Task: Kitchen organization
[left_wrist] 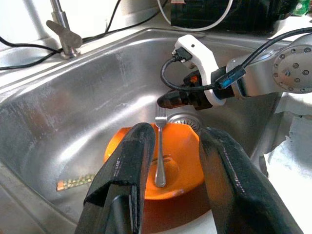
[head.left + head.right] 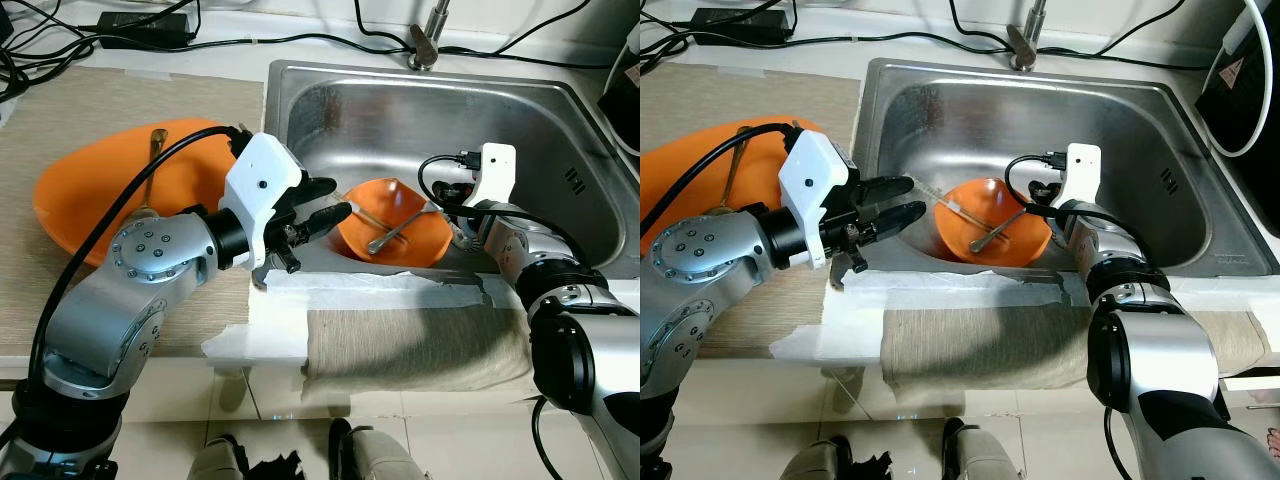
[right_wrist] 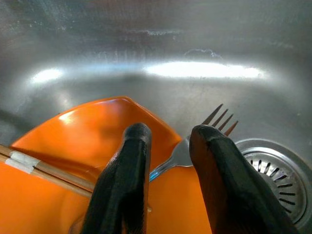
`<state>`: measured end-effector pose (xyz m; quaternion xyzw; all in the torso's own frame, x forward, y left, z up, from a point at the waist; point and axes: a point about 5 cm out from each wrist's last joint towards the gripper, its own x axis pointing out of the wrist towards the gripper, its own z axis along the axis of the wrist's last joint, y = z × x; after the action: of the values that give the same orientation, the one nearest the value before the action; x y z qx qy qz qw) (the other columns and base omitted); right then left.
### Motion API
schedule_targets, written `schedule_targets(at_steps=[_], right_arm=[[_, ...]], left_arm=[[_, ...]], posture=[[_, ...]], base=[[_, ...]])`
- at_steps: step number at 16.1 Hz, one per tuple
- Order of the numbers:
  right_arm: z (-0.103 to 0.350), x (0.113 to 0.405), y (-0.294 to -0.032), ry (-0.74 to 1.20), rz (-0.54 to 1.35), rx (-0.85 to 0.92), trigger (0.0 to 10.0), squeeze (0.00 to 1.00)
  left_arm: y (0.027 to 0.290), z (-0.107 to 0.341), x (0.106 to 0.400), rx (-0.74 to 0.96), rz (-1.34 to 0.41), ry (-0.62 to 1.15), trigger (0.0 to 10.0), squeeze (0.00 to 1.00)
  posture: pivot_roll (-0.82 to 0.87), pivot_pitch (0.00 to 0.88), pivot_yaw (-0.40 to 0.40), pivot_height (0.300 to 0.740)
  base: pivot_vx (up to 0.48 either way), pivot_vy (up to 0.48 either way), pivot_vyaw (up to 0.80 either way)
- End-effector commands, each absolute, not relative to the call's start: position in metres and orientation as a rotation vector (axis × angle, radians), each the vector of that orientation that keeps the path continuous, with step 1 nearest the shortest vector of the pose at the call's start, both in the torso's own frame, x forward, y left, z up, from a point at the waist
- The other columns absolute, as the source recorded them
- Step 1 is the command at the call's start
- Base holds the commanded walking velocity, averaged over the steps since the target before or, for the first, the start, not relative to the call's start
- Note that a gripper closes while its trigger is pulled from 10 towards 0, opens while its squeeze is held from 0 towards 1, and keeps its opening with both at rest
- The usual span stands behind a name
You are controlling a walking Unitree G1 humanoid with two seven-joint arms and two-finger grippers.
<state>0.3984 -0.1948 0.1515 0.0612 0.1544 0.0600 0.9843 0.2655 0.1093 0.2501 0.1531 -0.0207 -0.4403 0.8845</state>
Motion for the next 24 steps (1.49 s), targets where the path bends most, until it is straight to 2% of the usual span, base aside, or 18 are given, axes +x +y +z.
schedule_targets(at_steps=[1, 5, 9, 11, 14, 17, 19, 20, 21, 24], right_arm=[[0.165, 0.402, -0.203, 0.272, 0.108, 0.09, 10.0, 0.0], [0.179, 0.406, -0.198, 0.206, 0.16, 0.082, 10.0, 0.0], [0.19, 0.403, -0.183, 0.002, 0.285, 0.155, 10.0, 0.0], [0.192, 0.391, -0.174, -0.119, 0.359, 0.139, 10.0, 0.0], [0.204, 0.361, -0.158, -0.262, 0.503, 0.184, 10.0, 0.0], [0.209, 0.323, -0.141, -0.297, 0.742, 0.184, 10.0, 0.0], [0.206, 0.3, -0.132, -0.265, 0.894, 0.12, 10.0, 0.0], [0.205, 0.293, -0.132, -0.245, 0.92, 0.11, 10.0, 0.0], [0.203, 0.288, -0.131, -0.225, 0.943, 0.096, 10.0, 0.0], [0.203, 0.281, -0.133, -0.196, 0.954, 0.087, 10.0, 0.0]], left_arm=[[0.108, 0.249, 0.263, 0.333, -0.921, -0.044, 10.0, 0.0], [0.114, 0.249, 0.264, 0.345, -0.876, -0.053, 10.0, 0.0], [0.141, 0.251, 0.269, 0.35, -0.67, -0.103, 10.0, 0.0], [0.16, 0.263, 0.27, 0.321, -0.563, -0.141, 10.0, 0.0], [0.178, 0.27, 0.262, 0.342, -0.56, -0.165, 10.0, 0.0], [0.204, 0.268, 0.265, 0.386, -0.5, -0.118, 10.0, 0.0], [0.218, 0.266, 0.268, 0.415, -0.443, -0.054, 10.0, 0.0], [0.221, 0.267, 0.269, 0.384, -0.438, -0.041, 10.0, 0.04], [0.224, 0.264, 0.269, 0.357, -0.426, 0.004, 10.0, 1.0], [0.237, 0.259, 0.274, 0.319, -0.319, 0.11, 10.0, 1.0]], posture=[[-0.11, 0.193, -0.105, 0.74], [-0.1, 0.19, -0.109, 0.74], [-0.1, 0.194, -0.107, 0.74], [-0.1, 0.199, -0.102, 0.74], [-0.1, 0.207, -0.099, 0.74], [-0.1, 0.213, -0.098, 0.74], [-0.09, 0.216, -0.099, 0.74], [-0.09, 0.215, -0.099, 0.74], [-0.09, 0.219, -0.098, 0.74], [-0.09, 0.222, -0.101, 0.74]], base=[[0.0, 0.0, 0.0], [0.0, 0.0, 0.0], [0.0, 0.0, 0.0], [0.0, 0.0, 0.0], [0.0, 0.0, 0.0], [0.0, 0.0, 0.0], [0.0, 0.0, 0.0], [0.0, 0.0, 0.0], [0.0, 0.0, 0.0], [0.0, 0.0, 0.0]])
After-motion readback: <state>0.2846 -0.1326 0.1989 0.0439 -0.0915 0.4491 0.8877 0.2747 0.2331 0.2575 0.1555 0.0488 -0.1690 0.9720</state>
